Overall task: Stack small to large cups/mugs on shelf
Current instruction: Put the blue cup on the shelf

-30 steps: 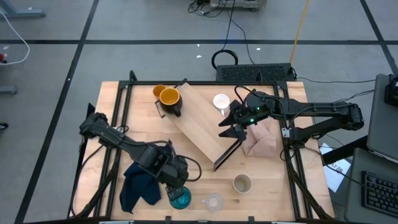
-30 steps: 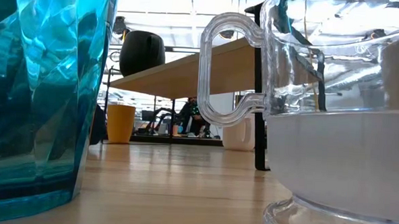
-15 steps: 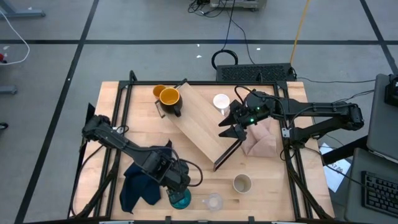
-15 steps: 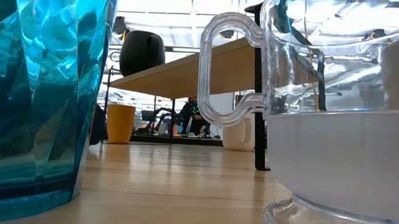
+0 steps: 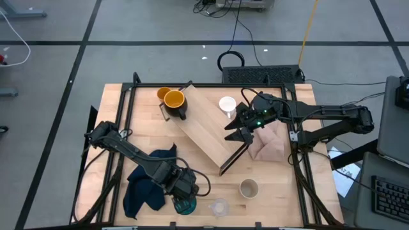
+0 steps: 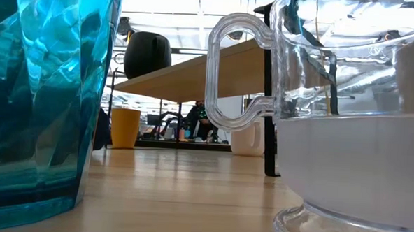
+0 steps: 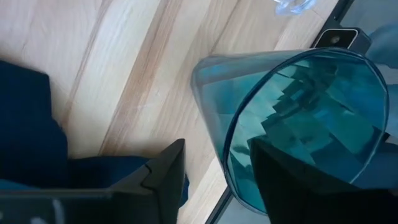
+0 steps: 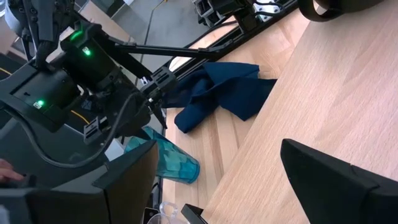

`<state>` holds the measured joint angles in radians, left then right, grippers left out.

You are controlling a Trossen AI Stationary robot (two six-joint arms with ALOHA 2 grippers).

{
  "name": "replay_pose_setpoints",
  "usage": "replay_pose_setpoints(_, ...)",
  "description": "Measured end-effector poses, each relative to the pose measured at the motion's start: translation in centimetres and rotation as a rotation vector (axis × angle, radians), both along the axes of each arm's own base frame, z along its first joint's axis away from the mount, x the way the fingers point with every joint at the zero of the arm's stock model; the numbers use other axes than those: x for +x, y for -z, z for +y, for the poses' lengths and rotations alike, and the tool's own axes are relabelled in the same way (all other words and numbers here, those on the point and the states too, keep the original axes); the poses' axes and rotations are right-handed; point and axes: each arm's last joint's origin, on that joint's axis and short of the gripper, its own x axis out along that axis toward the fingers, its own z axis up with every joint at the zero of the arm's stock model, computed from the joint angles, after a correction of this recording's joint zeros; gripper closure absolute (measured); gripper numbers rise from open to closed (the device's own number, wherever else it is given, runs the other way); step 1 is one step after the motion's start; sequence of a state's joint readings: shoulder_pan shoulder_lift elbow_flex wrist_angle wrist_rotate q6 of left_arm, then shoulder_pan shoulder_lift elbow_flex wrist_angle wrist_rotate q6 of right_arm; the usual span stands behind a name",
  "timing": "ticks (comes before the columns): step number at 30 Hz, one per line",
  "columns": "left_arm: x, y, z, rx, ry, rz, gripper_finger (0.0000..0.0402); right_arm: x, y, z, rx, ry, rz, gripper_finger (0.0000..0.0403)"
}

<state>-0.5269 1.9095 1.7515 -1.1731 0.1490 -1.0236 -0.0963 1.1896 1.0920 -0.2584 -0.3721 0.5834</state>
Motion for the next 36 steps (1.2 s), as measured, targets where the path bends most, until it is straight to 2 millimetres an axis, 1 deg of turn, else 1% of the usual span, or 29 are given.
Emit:
replay_pose_setpoints(3,0.2,0.0,0.3,0.003,-0.006,0.0,0.0272,0.0,0.0,0.0,0.0,0.0,0.0,0.0071)
replay_pose_setpoints(7,0.4,0.0,0.7,-0.002,0.008,-0.004,0.0374,0.0,0.0,0.0,0.0,0.0,0.0,0.0071)
replay_pose_setpoints(8,0.4,0.0,0.8,0.0,0.014,-0.005,0.0386,0.0,0.0,0.0,0.0,0.0,0.0,0.0071)
replay_pose_setpoints(14,0.9,0.0,1.4,-0.023,0.008,-0.005,0.0395,-0.1,-0.1,0.0,-0.002,-0.001,-0.005,0.0071)
replay_pose_setpoints(18,1.1,-0.2,2.0,-0.103,0.039,0.019,0.0396,-0.3,-0.3,0.0,-0.02,-0.011,-0.015,0.0071)
replay_pose_setpoints(20,1.2,-0.7,2.4,-0.163,0.06,0.027,0.0396,-0.5,-0.4,0.1,-0.02,-0.03,-0.022,0.0071)
replay_pose_setpoints(22,1.0,-1.4,3.1,-0.184,0.056,0.018,0.0397,-0.7,-0.6,0.2,-0.024,-0.048,-0.033,0.0071)
replay_pose_setpoints(26,0.5,-3.5,5.2,-0.171,0.003,-0.051,0.0398,-1.6,-1.1,0.3,-0.029,-0.069,-0.041,0.0071)
replay_pose_setpoints(30,-0.2,-6.2,7.8,-0.159,-0.066,-0.162,0.0398,-2.8,-1.7,0.4,-0.057,-0.082,-0.053,0.0071)
replay_pose_setpoints(34,-1.0,-9.1,10.5,-0.144,-0.149,-0.321,0.0398,-4.0,-2.5,0.8,-0.062,-0.12,-0.086,0.0071)
replay_pose_setpoints(36,-1.2,-10.4,11.8,-0.16,-0.189,-0.406,0.0398,-4.7,-2.8,1.1,-0.034,-0.138,-0.092,0.0071)
